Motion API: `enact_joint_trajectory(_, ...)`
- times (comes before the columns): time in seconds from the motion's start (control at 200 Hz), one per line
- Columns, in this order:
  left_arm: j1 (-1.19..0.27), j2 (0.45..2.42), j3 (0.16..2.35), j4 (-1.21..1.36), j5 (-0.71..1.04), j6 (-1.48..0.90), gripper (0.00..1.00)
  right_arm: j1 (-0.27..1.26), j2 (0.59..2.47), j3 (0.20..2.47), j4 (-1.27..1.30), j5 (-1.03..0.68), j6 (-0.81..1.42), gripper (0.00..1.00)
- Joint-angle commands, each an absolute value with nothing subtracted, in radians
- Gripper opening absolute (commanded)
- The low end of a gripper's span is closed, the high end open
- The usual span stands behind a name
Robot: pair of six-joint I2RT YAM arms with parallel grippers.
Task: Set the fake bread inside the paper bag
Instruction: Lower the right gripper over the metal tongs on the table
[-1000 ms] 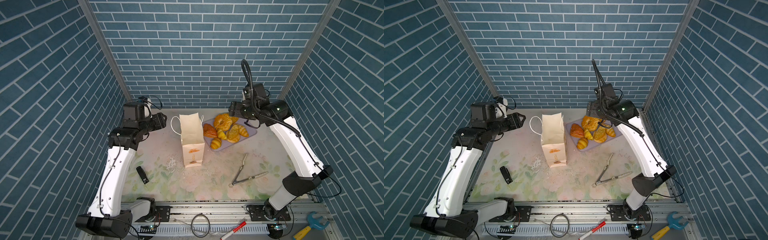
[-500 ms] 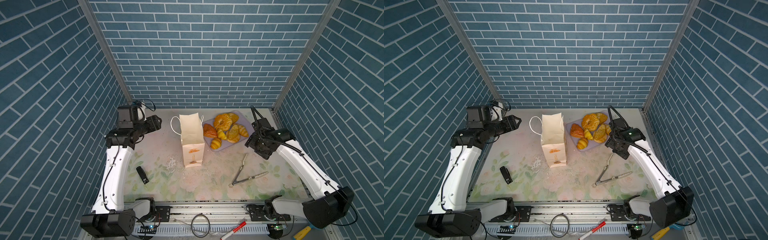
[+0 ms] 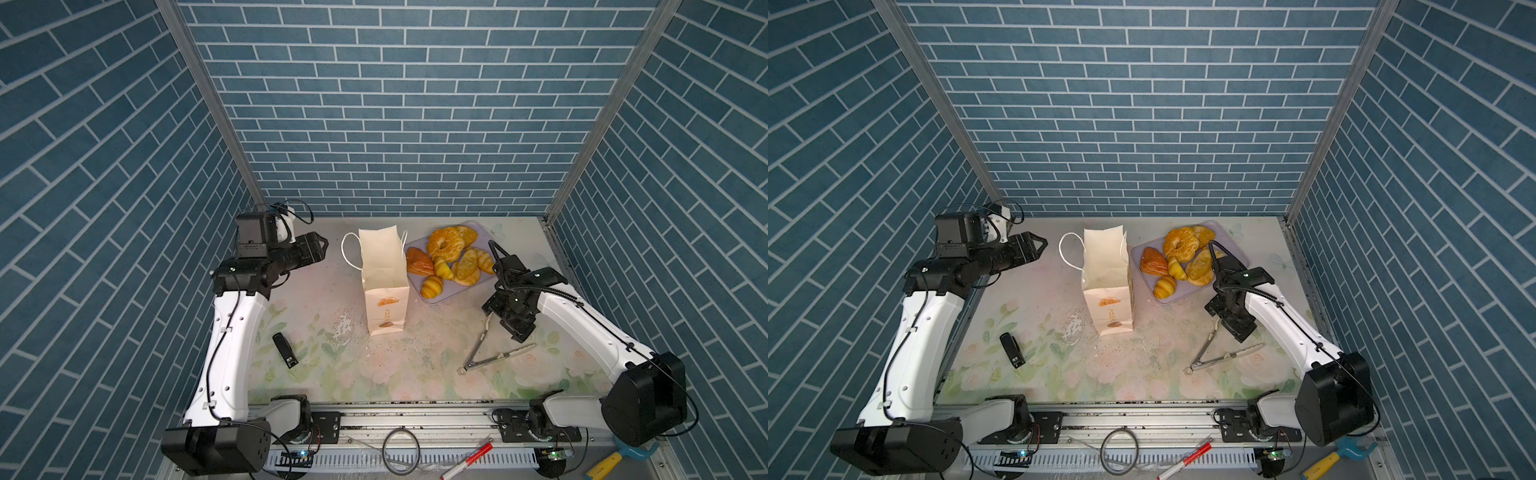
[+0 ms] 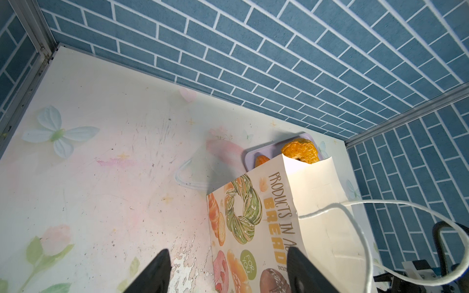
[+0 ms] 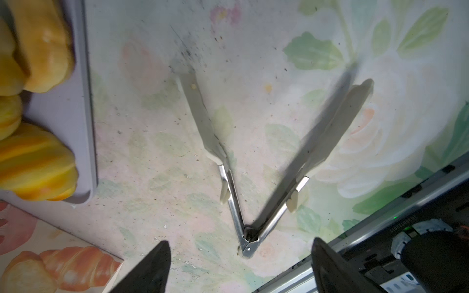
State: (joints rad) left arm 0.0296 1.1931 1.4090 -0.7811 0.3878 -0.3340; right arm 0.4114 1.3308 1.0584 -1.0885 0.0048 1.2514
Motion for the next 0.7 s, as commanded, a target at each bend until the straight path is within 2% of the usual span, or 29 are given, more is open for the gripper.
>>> enact_joint_trajectory(0.0, 0.038, 1.183, 1.392, -0.787, 0.396, -0.307, 0.74, 0.411, 1.32, 1.022, -1.078, -0.014, 1.36, 0.88)
enact_joint_trajectory(0.3, 0.046, 1.194, 1.396, -0.813, 0.388, -0.294, 0.75, 0.426, 1.365, 0.938, -0.959, -0.078, 1.389, 0.95)
enact_joint_trajectory(0.695, 0.048, 1.203, 1.4, -0.833, 0.368, -0.295, 0.75, 0.43, 1.364, 0.865, -0.947, -0.081, 1.408, 0.97)
